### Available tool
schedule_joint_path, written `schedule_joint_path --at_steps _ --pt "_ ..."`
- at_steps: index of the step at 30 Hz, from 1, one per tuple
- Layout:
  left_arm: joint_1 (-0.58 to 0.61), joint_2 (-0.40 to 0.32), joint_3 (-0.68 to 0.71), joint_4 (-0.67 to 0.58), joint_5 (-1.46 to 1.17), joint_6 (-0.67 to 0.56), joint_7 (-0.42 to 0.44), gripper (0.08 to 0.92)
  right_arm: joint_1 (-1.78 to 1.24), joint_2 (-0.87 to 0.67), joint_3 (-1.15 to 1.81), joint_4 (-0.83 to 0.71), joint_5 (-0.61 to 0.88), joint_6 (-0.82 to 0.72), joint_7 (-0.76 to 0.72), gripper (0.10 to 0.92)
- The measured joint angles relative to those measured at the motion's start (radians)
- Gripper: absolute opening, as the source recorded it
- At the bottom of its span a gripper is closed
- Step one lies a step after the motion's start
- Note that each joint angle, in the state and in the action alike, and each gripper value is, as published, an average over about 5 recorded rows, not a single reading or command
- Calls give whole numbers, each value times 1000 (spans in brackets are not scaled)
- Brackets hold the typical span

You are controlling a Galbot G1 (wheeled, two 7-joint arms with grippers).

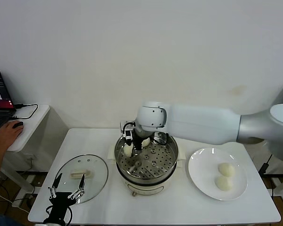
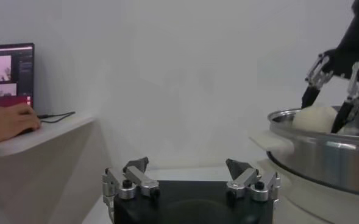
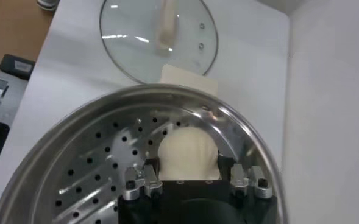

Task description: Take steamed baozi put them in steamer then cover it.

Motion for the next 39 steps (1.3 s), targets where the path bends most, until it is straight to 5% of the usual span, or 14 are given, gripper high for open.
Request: schedule_joint_path --at_steps 5,13,19,39 --pt "-4 1 1 6 0 -2 0 823 -25 14 -1 -13 -2 -8 7 603" --pt "-7 2 1 12 2 -2 0 823 -26 14 11 -13 -6 -13 0 789" --pt "-9 11 2 14 3 -2 0 823 23 -39 18 28 -21 -11 -48 822" --pt "2 32 10 19 12 -9 -4 823 157 -602 -20 284 -243 216 -344 823"
